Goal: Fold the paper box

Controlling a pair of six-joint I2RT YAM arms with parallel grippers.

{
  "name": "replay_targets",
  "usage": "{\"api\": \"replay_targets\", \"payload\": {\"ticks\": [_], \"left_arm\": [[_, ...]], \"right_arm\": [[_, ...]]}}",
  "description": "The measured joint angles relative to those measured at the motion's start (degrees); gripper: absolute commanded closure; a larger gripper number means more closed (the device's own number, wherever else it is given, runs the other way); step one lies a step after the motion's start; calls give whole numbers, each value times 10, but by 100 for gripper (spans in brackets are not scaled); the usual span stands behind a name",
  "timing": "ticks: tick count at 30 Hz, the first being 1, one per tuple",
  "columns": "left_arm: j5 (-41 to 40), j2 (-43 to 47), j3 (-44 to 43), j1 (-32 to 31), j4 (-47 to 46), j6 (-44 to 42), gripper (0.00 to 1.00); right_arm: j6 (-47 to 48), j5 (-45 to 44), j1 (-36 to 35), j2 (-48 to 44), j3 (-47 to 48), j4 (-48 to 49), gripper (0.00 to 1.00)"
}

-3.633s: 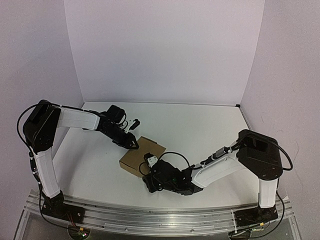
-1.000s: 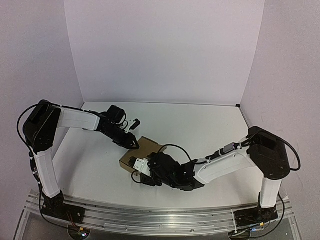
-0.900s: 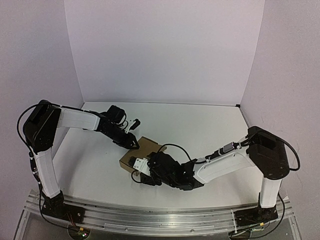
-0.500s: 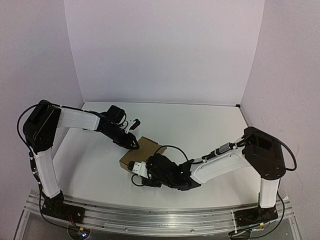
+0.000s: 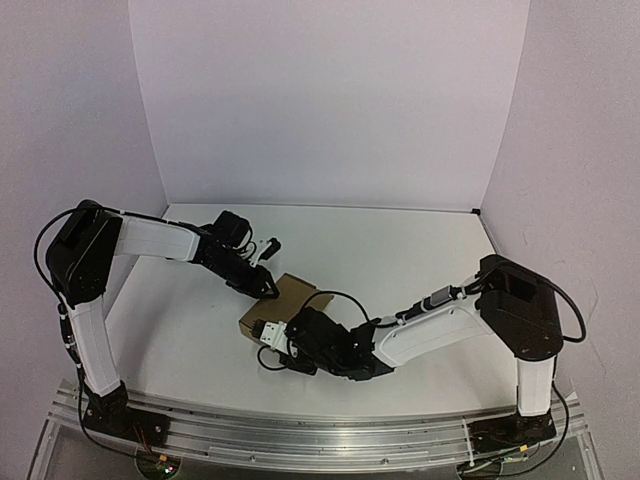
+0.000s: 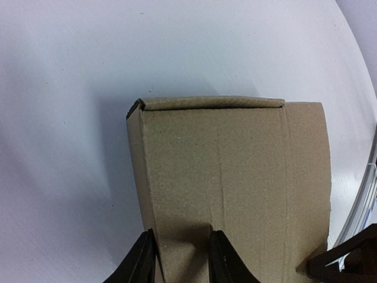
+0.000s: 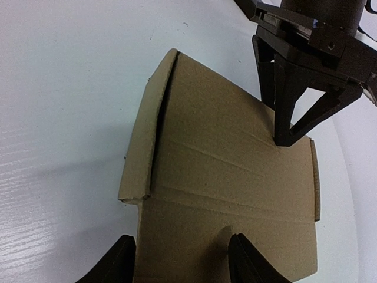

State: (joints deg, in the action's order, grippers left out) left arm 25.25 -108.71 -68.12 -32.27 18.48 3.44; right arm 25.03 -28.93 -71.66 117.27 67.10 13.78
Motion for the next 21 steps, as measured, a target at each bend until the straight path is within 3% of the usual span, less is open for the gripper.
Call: {"api": "replay_targets", "payload": {"ticks": [9,21], "left_arm": [[0,0,0,0,0,0,70],[3,0,0,-2,0,0,70]], "right_arm": [[-52,4,0,3,2,0,51],[-144,20,0,-49,-47,1,47]]}}
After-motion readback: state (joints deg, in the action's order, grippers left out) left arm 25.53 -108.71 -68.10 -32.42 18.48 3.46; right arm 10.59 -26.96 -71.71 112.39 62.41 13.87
